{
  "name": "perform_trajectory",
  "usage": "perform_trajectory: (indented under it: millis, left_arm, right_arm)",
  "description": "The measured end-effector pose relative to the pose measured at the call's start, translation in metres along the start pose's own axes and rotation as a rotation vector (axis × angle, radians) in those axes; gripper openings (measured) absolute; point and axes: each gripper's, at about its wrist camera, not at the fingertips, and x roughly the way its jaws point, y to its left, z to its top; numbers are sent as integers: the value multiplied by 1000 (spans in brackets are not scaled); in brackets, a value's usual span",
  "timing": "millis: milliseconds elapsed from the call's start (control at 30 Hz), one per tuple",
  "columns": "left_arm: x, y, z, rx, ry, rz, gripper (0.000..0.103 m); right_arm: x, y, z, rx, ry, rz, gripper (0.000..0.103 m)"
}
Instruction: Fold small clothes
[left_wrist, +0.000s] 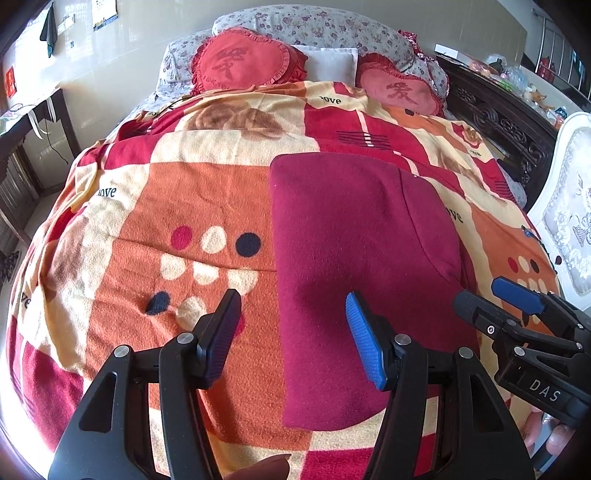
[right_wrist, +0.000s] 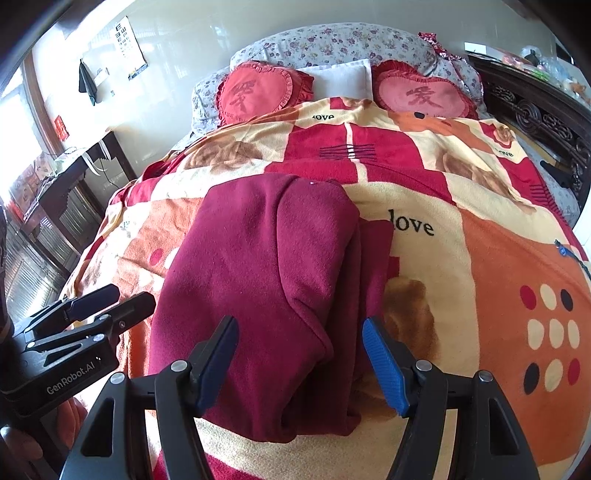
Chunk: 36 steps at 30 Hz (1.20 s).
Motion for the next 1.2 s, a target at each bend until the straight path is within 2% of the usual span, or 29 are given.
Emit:
perform_trajectory:
  millis: [1200]
  left_arm:
    - [9, 3, -1, 10, 20, 7, 59]
  right_arm:
    - [12, 2, -3, -2, 38, 8, 68]
